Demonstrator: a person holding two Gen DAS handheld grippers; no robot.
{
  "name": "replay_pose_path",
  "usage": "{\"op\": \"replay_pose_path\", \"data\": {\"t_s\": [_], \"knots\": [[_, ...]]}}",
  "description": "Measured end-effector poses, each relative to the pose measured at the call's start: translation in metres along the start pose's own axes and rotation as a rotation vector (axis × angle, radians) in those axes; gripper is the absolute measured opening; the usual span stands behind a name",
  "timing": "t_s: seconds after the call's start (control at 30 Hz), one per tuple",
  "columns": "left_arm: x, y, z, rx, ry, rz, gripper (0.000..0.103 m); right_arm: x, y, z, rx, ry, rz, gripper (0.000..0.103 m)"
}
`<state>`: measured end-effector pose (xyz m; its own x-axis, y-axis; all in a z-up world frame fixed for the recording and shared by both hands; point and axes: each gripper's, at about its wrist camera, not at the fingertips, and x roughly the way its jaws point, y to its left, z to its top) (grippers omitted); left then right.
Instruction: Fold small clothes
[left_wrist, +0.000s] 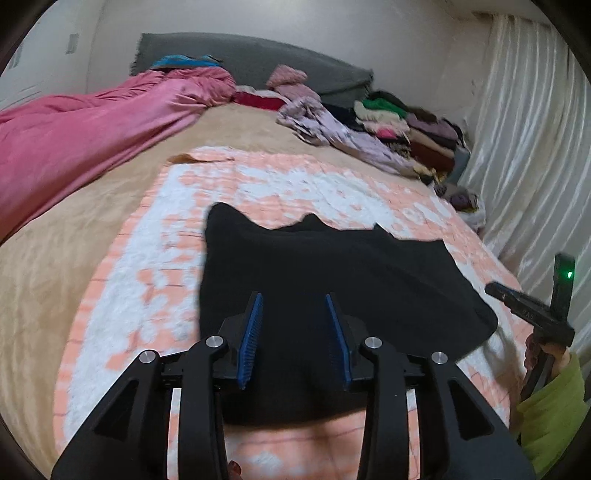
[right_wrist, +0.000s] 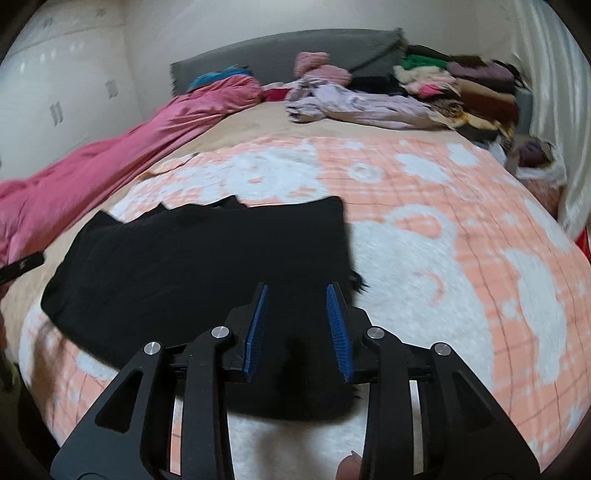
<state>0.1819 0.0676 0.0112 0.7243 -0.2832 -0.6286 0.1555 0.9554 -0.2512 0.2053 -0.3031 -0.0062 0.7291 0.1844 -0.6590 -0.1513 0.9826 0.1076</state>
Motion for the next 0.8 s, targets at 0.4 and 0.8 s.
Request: {"op": "replay_pose_path", "data": {"t_s": [0.4,0.8], "knots": [[0.087,-0.028,0.022,0.101,0.112,0.032,0.046,0.054,0.058,0.032,-0.142,0.07,0.088,0.026],[0.108,0.002,0.023,0.044,0.136,0.047,0.046,0.139,0.093,0.056,-0.143,0.226,0.063,0.029]]}}
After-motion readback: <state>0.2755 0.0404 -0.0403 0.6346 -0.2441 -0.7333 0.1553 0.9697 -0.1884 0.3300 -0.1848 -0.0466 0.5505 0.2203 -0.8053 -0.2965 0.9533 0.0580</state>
